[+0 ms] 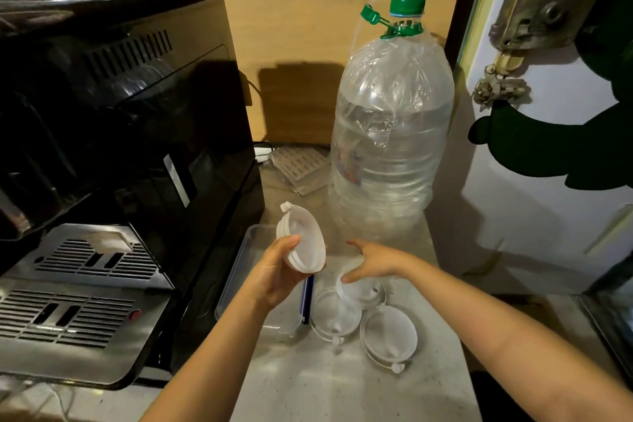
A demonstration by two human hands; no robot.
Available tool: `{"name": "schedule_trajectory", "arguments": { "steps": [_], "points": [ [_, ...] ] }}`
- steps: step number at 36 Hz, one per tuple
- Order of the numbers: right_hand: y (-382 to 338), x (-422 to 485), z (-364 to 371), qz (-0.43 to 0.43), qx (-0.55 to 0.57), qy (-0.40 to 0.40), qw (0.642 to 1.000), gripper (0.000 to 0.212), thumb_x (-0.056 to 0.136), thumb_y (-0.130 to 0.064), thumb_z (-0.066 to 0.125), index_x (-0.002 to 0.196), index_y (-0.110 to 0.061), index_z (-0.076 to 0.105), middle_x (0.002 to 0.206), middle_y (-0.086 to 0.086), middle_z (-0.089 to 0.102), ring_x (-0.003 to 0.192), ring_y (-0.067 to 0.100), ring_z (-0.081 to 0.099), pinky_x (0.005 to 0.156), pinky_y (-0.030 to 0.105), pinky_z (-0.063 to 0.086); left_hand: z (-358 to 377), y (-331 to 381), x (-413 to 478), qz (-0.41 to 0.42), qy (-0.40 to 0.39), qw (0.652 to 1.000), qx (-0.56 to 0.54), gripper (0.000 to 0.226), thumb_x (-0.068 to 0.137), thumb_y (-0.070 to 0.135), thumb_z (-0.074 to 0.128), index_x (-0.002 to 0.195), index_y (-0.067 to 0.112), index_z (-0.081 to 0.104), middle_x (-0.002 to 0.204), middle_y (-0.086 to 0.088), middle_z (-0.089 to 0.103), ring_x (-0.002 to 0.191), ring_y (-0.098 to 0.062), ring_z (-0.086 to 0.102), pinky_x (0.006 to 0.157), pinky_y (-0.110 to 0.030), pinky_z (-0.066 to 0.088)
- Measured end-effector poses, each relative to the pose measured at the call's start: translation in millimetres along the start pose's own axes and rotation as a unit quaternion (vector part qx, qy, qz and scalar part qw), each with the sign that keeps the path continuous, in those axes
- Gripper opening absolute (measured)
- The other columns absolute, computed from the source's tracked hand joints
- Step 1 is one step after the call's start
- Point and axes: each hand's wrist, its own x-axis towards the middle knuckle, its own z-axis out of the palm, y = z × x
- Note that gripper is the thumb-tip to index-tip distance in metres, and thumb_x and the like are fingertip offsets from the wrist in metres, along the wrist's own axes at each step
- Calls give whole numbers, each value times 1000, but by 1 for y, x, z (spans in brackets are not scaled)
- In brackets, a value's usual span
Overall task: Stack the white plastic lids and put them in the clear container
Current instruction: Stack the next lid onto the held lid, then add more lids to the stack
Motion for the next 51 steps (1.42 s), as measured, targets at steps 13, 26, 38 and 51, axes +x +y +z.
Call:
{"name": "schedule_trajectory", "arguments": {
  "steps": [13, 26, 38, 51],
  "points": [
    [8, 34, 31, 160, -139, -30, 977, 103, 64, -68, 62, 142, -17, 19, 151, 8, 29, 128, 33, 42, 100, 45, 44, -15, 8, -22, -2, 20, 999, 39, 95, 27, 50, 87, 112, 24, 52, 104, -6, 63, 100, -25, 61, 74, -35, 57],
    [2, 43, 34, 184, -169, -9, 968, 86, 63, -56, 69, 135, -20, 36, 142, 7, 42, 120, 31, 49, 93, 42, 48, -32, 4, -34, -15, 35, 997, 68, 75, 45, 41, 79, 113, 27, 51, 108, -8, 60, 95, -20, 65, 77, -35, 58],
    [-2, 38, 0, 100, 93, 93, 986, 81, 66, -40, 73, 135, -17, 38, 132, 14, 49, 111, 32, 53, 79, 37, 49, -20, -4, -22, -27, 55, 998, 32, 70, 50, 34, 71, 116, 23, 49, 112, -8, 56, 99, -24, 57, 78, -39, 55],
    [-48, -25, -48, -131, 467, 172, 857, 58, 70, -28, 72, 113, -33, 34, 104, 0, 53, 87, 21, 58, 65, 34, 43, 22, -10, 0, -33, 75, 992, -95, 29, 81, 22, 50, 107, 12, 55, 99, -13, 60, 91, -26, 56, 78, -39, 45]
  ]
}}
